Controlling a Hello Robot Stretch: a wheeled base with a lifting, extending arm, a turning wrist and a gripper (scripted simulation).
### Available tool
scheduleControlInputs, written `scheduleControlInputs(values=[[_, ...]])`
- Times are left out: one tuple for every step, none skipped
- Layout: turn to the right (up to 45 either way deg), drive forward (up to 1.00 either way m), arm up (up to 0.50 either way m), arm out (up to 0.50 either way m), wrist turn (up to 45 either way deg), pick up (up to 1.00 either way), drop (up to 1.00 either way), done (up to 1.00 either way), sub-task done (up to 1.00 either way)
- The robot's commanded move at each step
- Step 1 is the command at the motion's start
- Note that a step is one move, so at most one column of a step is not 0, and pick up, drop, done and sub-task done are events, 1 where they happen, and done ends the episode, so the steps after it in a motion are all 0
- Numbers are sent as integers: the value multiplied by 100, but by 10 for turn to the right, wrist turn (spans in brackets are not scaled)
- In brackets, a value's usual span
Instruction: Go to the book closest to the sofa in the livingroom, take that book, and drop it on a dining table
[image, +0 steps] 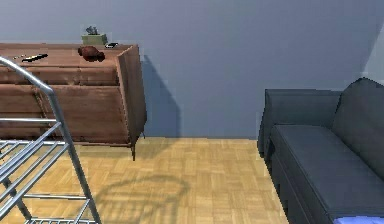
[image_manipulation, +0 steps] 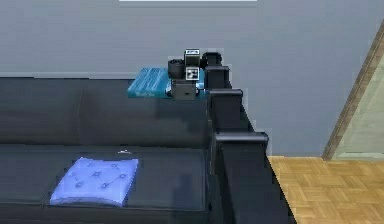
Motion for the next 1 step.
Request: scheduleControlInputs(values=[[0,0,0,0,-450,0,0,0,0]])
